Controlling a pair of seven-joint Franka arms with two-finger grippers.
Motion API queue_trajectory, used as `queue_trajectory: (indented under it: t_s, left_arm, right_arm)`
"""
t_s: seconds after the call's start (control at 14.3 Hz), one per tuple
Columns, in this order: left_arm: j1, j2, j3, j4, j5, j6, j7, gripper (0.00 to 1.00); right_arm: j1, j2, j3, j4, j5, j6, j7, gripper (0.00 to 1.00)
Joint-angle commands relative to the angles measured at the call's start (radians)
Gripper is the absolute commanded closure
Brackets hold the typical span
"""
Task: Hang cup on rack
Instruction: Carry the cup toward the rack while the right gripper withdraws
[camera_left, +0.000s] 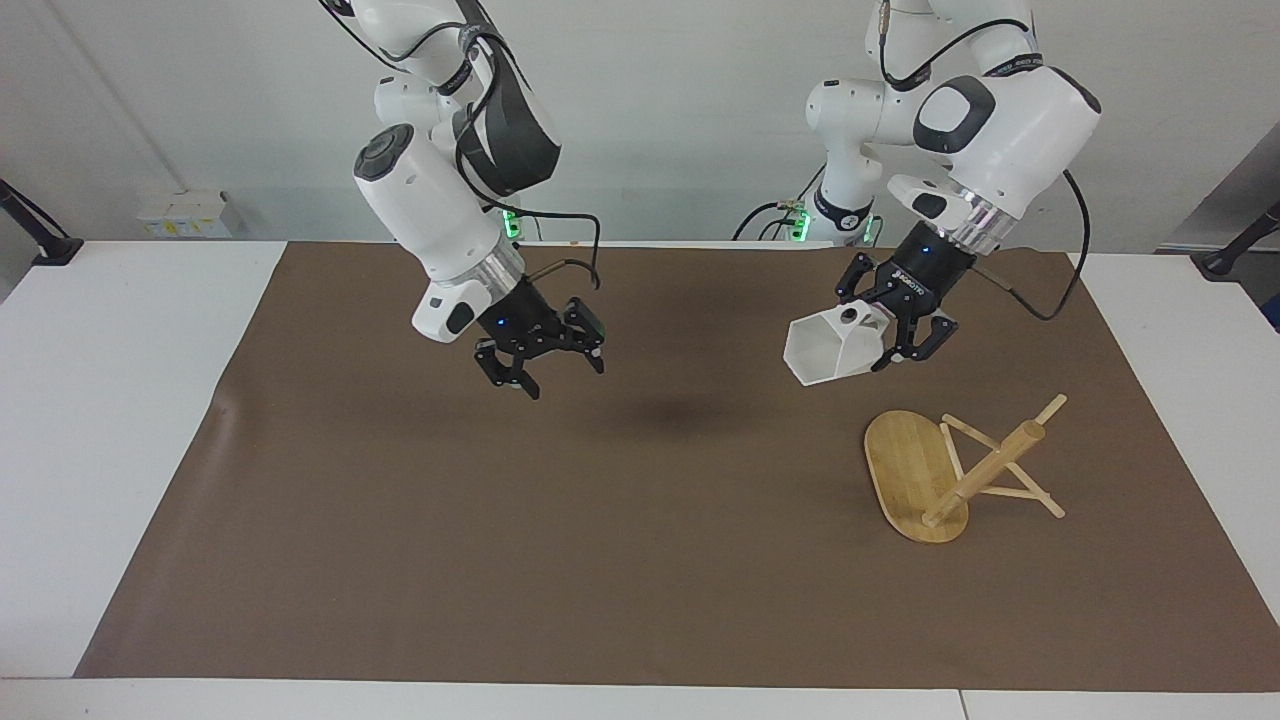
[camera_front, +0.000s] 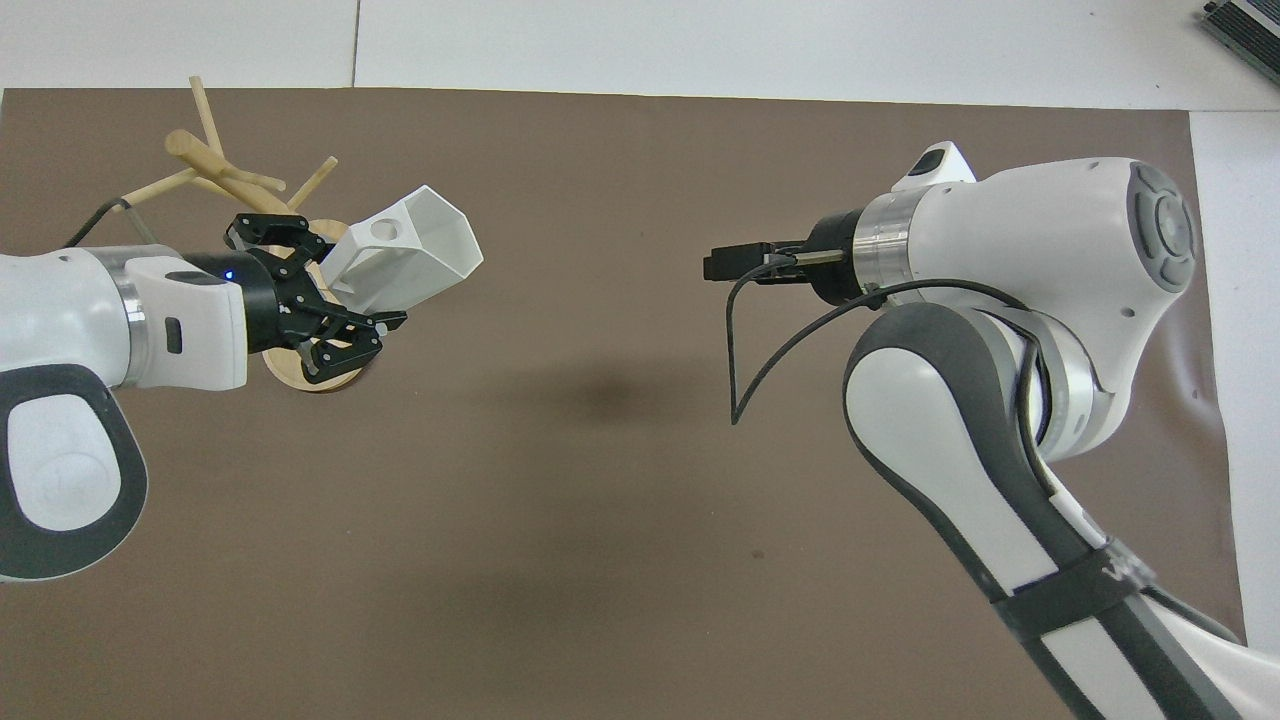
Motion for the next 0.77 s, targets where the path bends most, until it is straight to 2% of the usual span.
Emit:
queue_trajectory:
  t_s: [0.0,0.14,0.49,0.7]
  left_arm:
    - [-0.002,-0.013,-0.008,-0.023,0.153,0.018,-0.192,1.0]
    - [-0.01,-0.01,-0.01,-0.02,0.255,-0.002,-0.326,1.0]
    - [-0.008,0.014,-0.008,0.009,0.327,-0.003,-0.347,1.0]
    - [0.0,0.029,-0.01,0.018,0.327,0.006,-0.405,1.0]
  right_arm:
    - [-0.005,-0.053,-0.05,-0.001,-0.086,-0.112,-0.025,0.0]
    - [-0.005,-0.081,-0.096,0.006,-0.122,-0.188,-0.074,0.0]
    - [-0.005,-0.122,-0.181,0.077,-0.173,-0.408,-0.096,0.0]
    - [-0.003,-0.154,-0.227,0.089,-0.185,-0.484,-0.083,0.0]
